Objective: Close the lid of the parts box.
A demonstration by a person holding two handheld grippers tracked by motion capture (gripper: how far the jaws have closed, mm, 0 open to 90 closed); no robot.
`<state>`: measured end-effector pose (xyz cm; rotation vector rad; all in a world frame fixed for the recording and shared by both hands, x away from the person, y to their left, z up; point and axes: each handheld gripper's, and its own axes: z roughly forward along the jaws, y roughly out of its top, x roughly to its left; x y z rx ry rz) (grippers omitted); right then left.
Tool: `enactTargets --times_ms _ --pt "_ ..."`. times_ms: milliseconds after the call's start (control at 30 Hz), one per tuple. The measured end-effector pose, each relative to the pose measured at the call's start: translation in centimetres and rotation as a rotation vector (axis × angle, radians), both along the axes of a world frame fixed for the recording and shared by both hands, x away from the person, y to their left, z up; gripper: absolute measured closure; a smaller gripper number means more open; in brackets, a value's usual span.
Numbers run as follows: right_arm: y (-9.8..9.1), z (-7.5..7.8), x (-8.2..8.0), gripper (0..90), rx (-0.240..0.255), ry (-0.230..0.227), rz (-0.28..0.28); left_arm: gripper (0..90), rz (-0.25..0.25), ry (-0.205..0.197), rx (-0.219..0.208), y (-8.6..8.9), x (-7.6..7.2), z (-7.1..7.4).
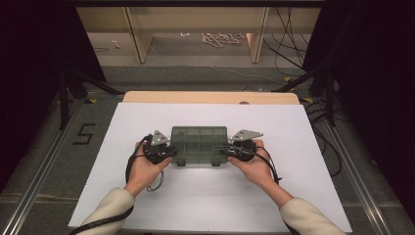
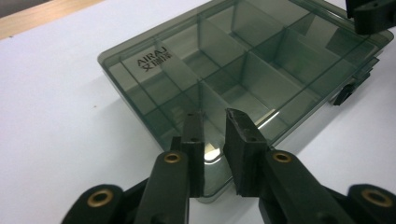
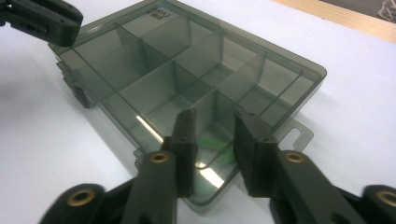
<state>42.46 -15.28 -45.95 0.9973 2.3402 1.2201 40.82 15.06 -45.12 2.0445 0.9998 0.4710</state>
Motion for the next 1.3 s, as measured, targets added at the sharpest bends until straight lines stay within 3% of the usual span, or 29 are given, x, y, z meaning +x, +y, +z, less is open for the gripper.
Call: enactTargets --times_ms 133,200,267,367,467,500,667,700,733,833,933,1067,1167,1200,1300 --pt "-0.5 0.4 -0.2 60.3 0.017 -0.022 -0.001 62.8 0.008 -0.034 -0.057 0.2 -0.6 0.7" --pt "-0.8 0.6 -0.4 56.4 0.050 -0.030 0.004 58.1 0.011 -0.057 -0.047 0.3 -0.9 1.1" --pt "-1.3 1.0 -0.6 52.4 0.056 -0.053 0.000 53.1 0.013 -0.077 -0.054 0.3 -1.1 1.3" --pt "-2.0 1.5 -1.0 46.8 0.060 -0.078 -0.004 47.3 0.012 -0.121 -0.030 0.3 -1.5 1.7" --pt "-2.8 1.8 -1.4 41.6 0.094 -0.080 -0.003 40.3 0.016 -0.144 -0.028 0.1 -1.9 1.9" --pt "-3.1 1.9 -1.5 40.3 0.095 -0.095 0.004 38.0 0.008 -0.141 -0.010 0.2 -2.0 2.0" --pt "-4.3 2.0 -2.4 34.6 0.093 -0.089 0.017 35.1 0.005 -0.160 -0.007 0.2 -2.6 2.0" --pt "-4.5 1.9 -2.5 33.8 0.102 -0.094 0.014 34.8 -0.002 -0.164 0.022 0.4 -2.7 2.1" --pt "-4.8 1.9 -2.7 32.4 0.108 -0.091 0.023 33.7 -0.002 -0.162 0.004 0.3 -2.8 2.1" --pt "-5.6 2.1 -3.3 30.3 0.106 -0.100 0.015 29.7 0.002 -0.161 0.012 0.4 -3.3 2.1" --pt "-6.2 2.2 -3.7 29.0 0.128 -0.106 0.024 25.4 0.016 -0.170 -0.014 0.5 -3.9 2.0" --pt "-7.0 2.5 -4.6 27.1 0.131 -0.120 0.026 20.4 0.028 -0.184 -0.015 0.9 -4.5 1.9" --pt "-7.6 2.5 -5.1 26.0 0.149 -0.133 0.035 18.6 0.037 -0.170 -0.034 1.2 -5.0 1.7" --pt "-7.7 2.5 -5.3 25.8 0.156 -0.139 0.035 18.4 0.033 -0.176 -0.019 1.4 -5.1 1.8" --pt "-8.3 2.6 -5.8 25.4 0.162 -0.153 0.033 17.5 0.036 -0.178 -0.029 1.7 -5.5 1.7"
